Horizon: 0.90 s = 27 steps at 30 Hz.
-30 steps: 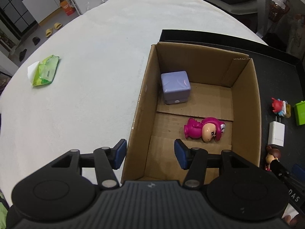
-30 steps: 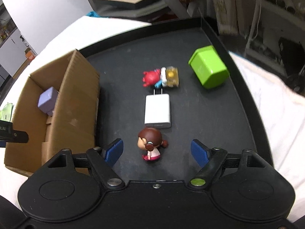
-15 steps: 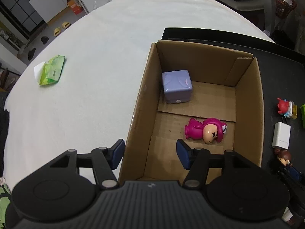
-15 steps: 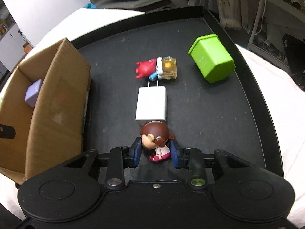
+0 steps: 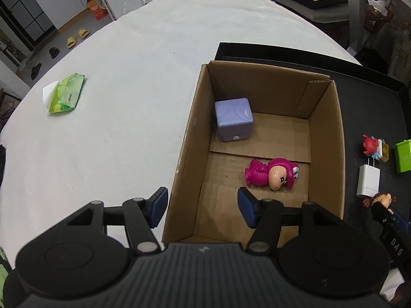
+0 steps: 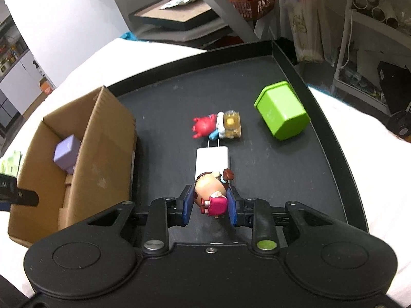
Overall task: Organize rigid objects
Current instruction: 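Carry the doll figurine with the right gripper into the box and release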
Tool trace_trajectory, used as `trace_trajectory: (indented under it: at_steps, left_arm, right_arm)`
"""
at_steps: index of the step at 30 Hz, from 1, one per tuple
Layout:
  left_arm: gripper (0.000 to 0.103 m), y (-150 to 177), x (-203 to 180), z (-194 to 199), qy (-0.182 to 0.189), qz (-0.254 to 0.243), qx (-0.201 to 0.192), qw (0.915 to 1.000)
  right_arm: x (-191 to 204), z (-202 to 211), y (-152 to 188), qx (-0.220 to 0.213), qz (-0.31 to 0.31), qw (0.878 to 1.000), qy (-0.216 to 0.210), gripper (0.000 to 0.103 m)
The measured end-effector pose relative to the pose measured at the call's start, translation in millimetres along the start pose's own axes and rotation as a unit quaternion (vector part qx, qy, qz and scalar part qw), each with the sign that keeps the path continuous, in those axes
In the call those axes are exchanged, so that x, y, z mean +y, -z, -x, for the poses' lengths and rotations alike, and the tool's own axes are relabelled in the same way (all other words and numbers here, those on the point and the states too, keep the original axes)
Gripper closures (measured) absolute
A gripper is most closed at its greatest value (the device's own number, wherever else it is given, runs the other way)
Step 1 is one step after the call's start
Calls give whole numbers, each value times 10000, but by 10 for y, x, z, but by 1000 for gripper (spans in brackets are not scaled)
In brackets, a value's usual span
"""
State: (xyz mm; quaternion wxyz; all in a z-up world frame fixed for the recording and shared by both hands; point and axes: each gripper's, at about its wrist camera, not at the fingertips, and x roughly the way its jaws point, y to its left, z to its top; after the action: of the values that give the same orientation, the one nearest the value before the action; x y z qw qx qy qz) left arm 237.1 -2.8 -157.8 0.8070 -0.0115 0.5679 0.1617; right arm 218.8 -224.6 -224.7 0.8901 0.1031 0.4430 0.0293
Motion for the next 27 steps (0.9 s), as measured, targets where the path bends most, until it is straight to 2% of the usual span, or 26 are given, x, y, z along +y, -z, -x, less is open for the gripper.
trace_trajectory:
  at_steps: [15,27]
  left_arm:
    - [45,-24,240,36,193,-51,-105,9997]
    - [45,50,424,-28,407,-24,-231,9989]
  right_arm:
    - [119,282,-192,-570,5,9983,-133,76]
    - [352,415,-305,-952,271,9949,-184,76]
